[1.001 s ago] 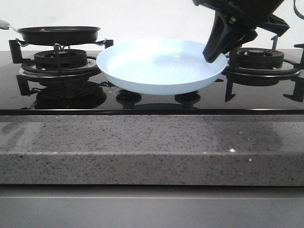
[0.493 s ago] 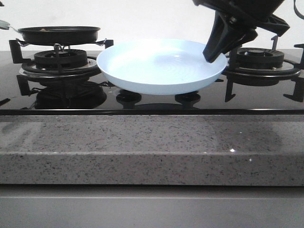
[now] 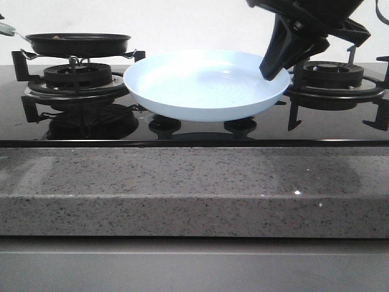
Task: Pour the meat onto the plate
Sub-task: 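Grasp the pan's green handle with the left gripper and lift the pan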
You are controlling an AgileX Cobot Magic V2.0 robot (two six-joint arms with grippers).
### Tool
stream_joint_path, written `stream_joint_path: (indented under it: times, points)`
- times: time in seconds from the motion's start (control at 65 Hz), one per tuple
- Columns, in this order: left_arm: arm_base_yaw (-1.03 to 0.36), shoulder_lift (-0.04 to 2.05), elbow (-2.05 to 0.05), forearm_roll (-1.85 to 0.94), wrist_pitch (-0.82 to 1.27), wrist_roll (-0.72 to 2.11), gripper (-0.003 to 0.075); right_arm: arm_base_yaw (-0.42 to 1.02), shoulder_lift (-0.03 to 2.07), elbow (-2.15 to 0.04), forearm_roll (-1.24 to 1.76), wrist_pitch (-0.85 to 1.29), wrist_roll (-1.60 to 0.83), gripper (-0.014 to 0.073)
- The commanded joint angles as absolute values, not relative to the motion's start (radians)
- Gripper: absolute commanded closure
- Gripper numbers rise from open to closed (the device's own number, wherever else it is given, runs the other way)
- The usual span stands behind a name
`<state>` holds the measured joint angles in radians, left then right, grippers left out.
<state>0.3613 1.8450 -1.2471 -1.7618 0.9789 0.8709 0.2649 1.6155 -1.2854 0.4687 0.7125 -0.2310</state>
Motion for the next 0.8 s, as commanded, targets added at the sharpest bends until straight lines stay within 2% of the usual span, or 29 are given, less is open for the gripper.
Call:
stream_joint_path:
  times: [0.0,0.185,0.493,0.785]
  points:
    - [0.357,1.798,-1.279,-1.836,1.044,0.878,0.0634,0.264,1.575,-1.309,0.498,0.669,-0.240,0.0713]
    - [0.357,1.797,-1.279,-1.844,1.060,0.878,0.0742,0.264,1.575,-1.309,0.498,0.669,-0.240,0.0713]
    - [0.357,1.744,-1.281,-1.864,1.138,0.892,0.0741,0.264,1.575,-1.309,0.498,0.669,-0.240,0.0713]
    - [0.357,1.542,-1.149,-1.864,1.103,0.969,0.0741,0.264,1.575,-1.309,0.498,0.669,-0.240,0.0713]
